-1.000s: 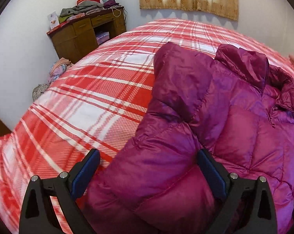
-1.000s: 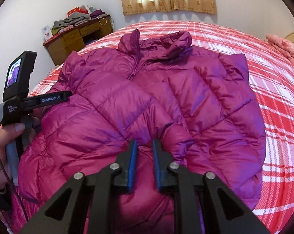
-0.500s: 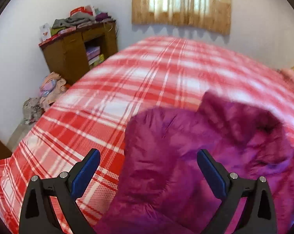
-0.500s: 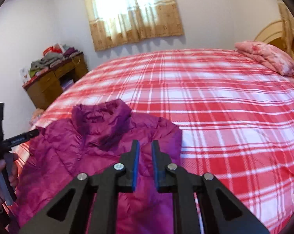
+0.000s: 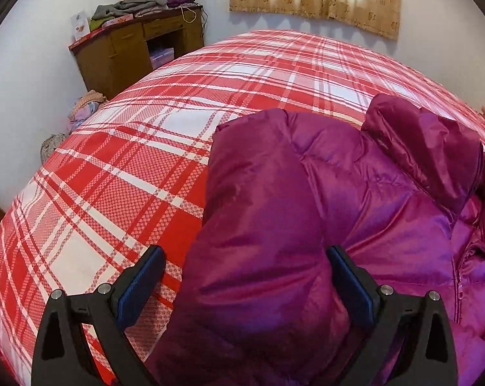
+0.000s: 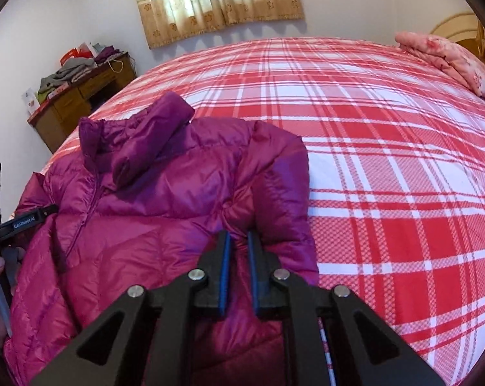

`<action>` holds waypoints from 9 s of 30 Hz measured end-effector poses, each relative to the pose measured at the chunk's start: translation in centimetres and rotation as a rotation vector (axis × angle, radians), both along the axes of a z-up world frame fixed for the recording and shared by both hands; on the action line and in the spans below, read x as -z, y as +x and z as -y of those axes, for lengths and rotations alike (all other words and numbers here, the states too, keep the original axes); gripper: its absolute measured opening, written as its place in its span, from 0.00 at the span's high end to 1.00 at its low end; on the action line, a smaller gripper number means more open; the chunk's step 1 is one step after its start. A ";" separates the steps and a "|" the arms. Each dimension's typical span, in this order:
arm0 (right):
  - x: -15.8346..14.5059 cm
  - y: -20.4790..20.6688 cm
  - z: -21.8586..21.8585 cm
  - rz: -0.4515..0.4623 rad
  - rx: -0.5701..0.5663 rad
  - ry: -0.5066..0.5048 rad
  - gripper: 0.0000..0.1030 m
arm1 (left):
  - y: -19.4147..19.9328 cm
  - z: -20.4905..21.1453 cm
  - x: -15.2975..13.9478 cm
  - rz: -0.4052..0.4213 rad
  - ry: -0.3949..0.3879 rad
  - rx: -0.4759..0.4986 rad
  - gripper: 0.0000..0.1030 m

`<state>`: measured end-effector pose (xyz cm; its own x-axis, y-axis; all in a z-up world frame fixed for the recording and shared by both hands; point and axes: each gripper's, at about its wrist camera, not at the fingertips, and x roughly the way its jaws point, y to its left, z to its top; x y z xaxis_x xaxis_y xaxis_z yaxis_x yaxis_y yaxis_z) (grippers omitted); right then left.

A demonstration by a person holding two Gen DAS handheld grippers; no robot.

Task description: Fold large clothes

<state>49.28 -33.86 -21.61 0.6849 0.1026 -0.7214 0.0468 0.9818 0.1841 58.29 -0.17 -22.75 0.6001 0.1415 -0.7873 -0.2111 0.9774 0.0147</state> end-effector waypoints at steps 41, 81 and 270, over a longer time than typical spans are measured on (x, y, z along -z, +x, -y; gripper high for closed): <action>0.8 0.3 0.2 -0.002 -0.008 0.023 0.87 | 0.8 -0.2 -0.4 -0.055 -0.004 0.021 0.01; -5.5 11.3 -3.9 0.047 -0.204 -0.244 0.90 | 7.9 6.5 -8.1 0.097 -0.020 0.431 0.91; -16.2 -34.1 0.9 0.391 -0.059 0.116 0.93 | -36.8 -9.6 -15.9 0.329 -0.222 0.512 0.97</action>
<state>15.13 -34.79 -5.41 0.8955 0.2148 -0.3897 -0.1038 0.9525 0.2864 21.49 9.43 -6.89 0.7633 -0.3718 -0.5284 0.3239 0.9278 -0.1850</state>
